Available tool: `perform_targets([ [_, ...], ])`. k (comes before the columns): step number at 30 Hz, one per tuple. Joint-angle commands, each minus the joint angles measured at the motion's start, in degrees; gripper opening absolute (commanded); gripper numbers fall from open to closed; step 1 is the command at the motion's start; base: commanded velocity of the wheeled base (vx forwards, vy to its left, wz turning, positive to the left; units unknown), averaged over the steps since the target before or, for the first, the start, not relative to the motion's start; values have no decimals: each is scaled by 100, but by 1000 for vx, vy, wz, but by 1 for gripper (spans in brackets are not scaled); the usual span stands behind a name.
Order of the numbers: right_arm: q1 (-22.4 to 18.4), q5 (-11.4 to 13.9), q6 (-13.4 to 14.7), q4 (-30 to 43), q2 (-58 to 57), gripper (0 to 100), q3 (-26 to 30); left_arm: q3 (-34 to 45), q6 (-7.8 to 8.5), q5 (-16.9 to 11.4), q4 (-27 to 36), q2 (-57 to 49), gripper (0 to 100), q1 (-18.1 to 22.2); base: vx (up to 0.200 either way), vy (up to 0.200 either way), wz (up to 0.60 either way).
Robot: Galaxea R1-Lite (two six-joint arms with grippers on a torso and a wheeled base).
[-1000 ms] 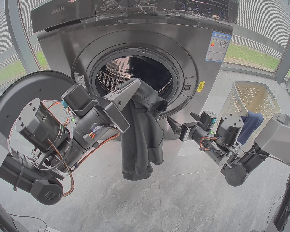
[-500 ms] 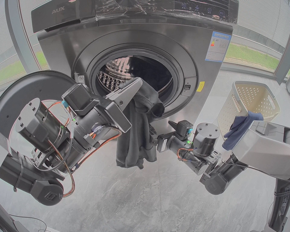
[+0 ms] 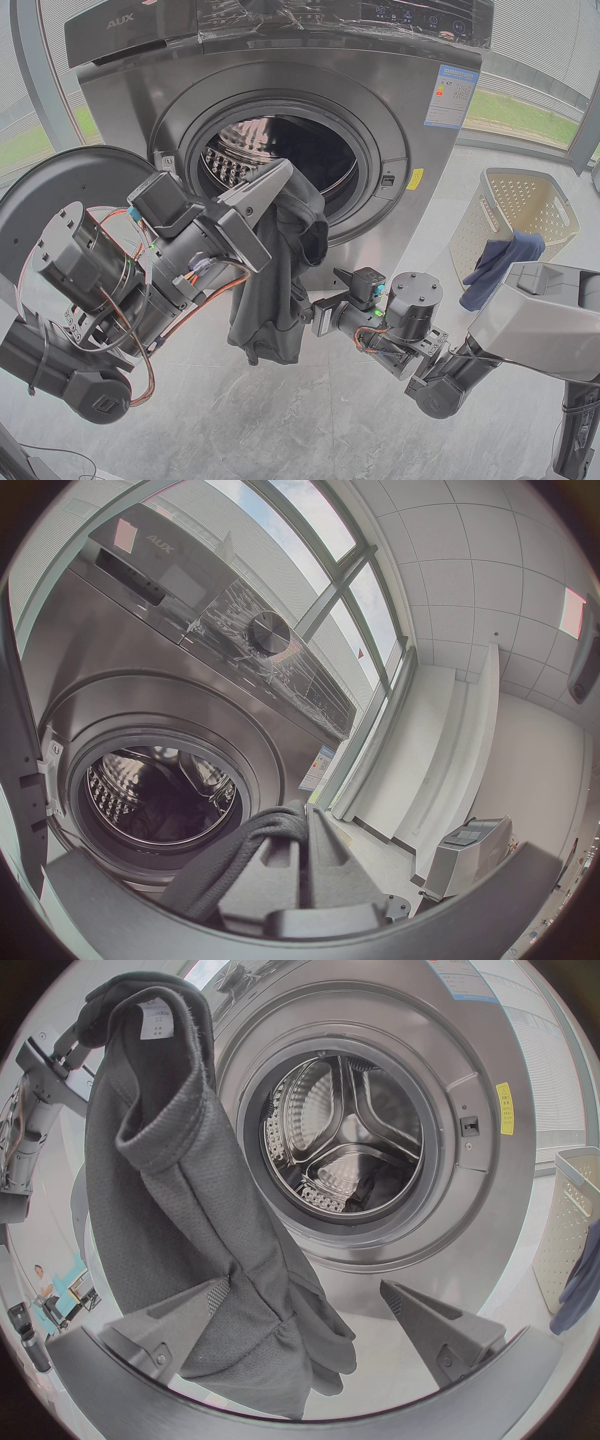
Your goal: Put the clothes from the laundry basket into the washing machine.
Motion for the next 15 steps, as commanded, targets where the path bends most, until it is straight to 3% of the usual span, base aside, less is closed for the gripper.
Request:
perform_targets([
  [1,26,56,12,-37,-60,100,270,-9,1,10,-3,37,0,2,0,0,0],
  [9,9,135,12,-81,-192,100,851,-18,1,19,-3,45,0,2,0,0,0],
  [15,9,38,3,-46,-122,100,429,-18,1,19,-3,37,0,2,0,0,0],
])
